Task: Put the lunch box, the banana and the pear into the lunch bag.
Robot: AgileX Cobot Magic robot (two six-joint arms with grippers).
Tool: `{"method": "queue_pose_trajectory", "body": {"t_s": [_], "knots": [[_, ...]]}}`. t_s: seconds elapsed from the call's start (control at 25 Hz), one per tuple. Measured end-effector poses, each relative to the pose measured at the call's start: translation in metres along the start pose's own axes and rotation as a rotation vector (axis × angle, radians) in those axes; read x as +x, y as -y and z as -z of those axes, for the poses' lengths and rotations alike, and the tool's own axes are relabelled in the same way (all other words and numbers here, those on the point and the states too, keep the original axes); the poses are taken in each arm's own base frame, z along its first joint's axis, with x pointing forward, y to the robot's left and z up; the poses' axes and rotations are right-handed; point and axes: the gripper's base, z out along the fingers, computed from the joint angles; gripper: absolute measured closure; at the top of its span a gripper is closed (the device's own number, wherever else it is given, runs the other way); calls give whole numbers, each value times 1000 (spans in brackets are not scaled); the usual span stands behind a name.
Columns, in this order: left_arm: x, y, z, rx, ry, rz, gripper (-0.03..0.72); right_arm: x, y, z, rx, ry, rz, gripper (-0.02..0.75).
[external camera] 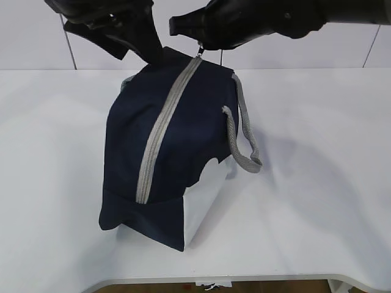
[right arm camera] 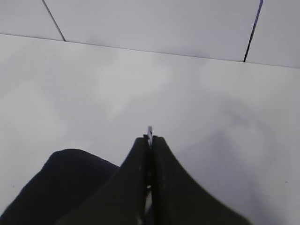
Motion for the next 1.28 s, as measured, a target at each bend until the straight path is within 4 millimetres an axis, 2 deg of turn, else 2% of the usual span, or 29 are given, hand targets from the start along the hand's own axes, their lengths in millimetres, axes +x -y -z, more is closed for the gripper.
{"method": "queue_pose_trajectory", "body": {"t_s": [0.12, 0.16, 0.24, 0.28, 0.56, 0.72, 0.84, 0.88, 0.92, 0.96, 1.08, 1.28], "knots": [[-4, -1, -7, 7, 0, 6, 181, 0, 0, 0, -2, -2, -6, 737], [-5, -3, -16, 8, -6, 13, 181, 0, 0, 0, -2, -2, -6, 737], [-5, -3, -16, 8, -6, 13, 181, 0, 0, 0, -3, -3, -10, 737], [-6, -5, -23, 8, -6, 18, 181, 0, 0, 0, -3, -3, -10, 737], [-10, -8, -37, 13, 14, 34, 191, 1, 1, 0, 10, -16, -28, 737], [-11, -7, -40, 28, 11, 46, 298, 2, 2, 0, 14, -20, -32, 737], [-9, -8, -43, 31, -16, 47, 454, 2, 3, 0, 17, -21, -36, 737], [-8, -8, -43, 32, -24, 47, 495, 2, 3, 0, 17, -21, -38, 737], [-8, -8, -43, 32, -24, 47, 495, 2, 3, 0, 17, -21, -41, 737], [-7, -7, -43, 34, -37, 47, 561, 2, 3, 0, 17, -21, -43, 737], [-4, -7, -43, 38, -61, 33, 664, 1, 5, -1, 19, -22, -50, 737], [-2, -7, -43, 45, -81, -61, 690, 0, 11, -2, 30, -22, -70, 737]]}}
